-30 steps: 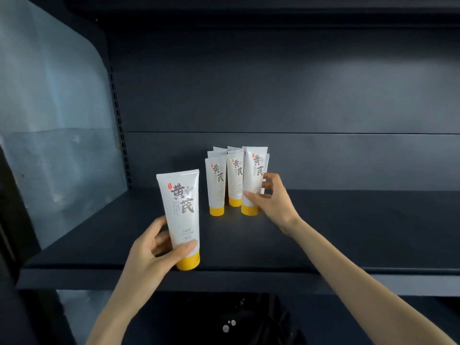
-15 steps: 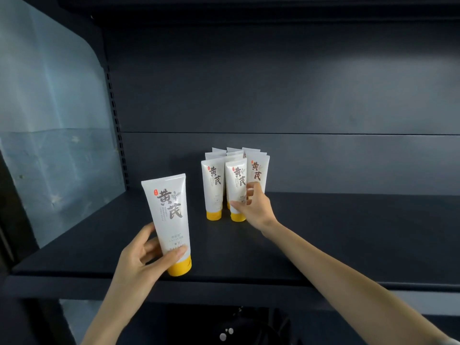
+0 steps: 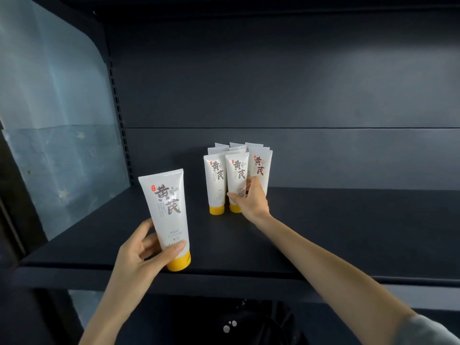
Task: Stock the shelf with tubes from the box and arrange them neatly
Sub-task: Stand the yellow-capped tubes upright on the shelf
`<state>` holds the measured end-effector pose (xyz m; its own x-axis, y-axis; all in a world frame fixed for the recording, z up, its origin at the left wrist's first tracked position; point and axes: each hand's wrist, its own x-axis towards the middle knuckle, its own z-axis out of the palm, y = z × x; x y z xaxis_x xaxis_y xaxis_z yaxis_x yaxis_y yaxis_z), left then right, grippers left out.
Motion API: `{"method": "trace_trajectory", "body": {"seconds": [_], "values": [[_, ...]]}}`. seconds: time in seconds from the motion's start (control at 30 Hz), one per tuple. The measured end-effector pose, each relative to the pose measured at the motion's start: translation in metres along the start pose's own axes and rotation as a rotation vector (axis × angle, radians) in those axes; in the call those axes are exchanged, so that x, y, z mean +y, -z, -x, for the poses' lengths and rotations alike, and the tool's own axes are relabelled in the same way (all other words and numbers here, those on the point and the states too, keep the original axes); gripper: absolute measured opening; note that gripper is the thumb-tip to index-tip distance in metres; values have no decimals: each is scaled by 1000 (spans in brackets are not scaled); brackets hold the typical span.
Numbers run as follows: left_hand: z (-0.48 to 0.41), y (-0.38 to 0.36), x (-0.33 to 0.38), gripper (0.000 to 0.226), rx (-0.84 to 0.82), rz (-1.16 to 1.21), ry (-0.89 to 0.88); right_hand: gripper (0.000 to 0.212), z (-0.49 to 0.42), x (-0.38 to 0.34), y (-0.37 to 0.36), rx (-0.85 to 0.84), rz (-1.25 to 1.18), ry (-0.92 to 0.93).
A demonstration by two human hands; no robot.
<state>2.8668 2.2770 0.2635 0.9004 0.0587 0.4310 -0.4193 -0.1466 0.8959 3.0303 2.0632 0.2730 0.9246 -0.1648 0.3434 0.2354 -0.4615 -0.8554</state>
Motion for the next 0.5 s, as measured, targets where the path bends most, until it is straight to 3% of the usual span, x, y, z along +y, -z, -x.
{"method": "trace_trajectory", "body": {"seconds": [0.3,0.5], "values": [[1,2,0,56,-19,-3,7,52,0,-4,-2,15,7,-42],[-2,-5,8,54,-37,-3,-9,69,20,-21,25,2,-87,-91]]}}
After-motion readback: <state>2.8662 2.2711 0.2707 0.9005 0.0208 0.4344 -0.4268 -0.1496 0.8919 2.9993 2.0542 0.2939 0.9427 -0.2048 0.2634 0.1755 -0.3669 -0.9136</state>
